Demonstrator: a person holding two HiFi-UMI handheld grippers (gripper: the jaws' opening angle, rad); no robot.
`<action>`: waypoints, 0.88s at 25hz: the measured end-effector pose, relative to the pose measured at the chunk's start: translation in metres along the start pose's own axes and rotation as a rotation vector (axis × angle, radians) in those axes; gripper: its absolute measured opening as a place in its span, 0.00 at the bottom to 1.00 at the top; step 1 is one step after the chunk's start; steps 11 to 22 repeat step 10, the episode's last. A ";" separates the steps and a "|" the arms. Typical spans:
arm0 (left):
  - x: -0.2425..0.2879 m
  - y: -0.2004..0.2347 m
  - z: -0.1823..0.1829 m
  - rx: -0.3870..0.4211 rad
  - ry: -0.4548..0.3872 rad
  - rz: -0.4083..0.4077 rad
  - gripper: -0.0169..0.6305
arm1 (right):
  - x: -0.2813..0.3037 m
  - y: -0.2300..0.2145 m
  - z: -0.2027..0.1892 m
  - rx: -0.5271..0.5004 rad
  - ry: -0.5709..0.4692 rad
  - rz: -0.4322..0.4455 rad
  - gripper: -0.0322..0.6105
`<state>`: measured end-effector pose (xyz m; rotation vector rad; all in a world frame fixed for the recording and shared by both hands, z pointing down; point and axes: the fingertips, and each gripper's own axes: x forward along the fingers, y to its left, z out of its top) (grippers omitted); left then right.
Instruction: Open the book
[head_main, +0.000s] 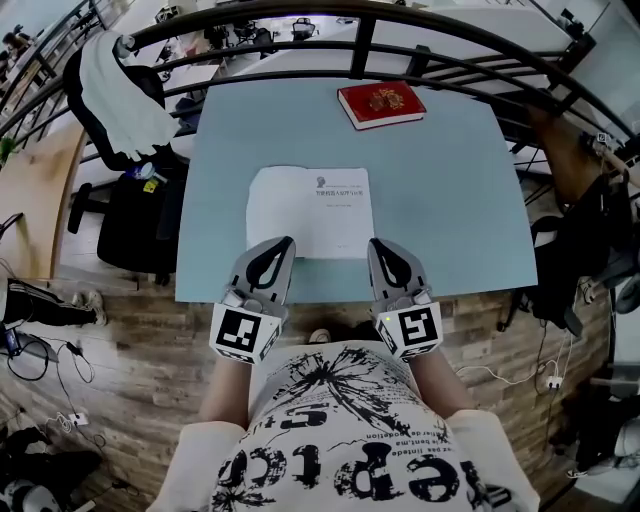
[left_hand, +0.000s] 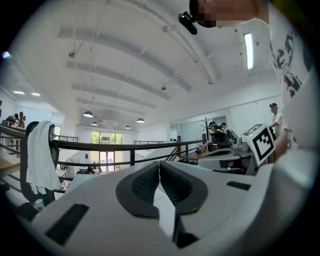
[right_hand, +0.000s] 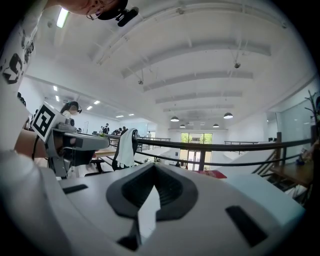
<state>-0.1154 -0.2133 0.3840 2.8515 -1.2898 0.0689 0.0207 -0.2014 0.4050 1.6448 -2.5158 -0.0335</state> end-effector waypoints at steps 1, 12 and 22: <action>0.000 -0.002 0.001 0.000 0.000 -0.003 0.06 | -0.001 0.000 0.000 -0.002 0.001 0.000 0.06; 0.003 -0.008 -0.002 0.012 0.025 -0.017 0.06 | -0.003 0.000 -0.002 -0.007 0.013 0.004 0.06; 0.003 -0.008 -0.002 0.012 0.025 -0.017 0.06 | -0.003 0.000 -0.002 -0.007 0.013 0.004 0.06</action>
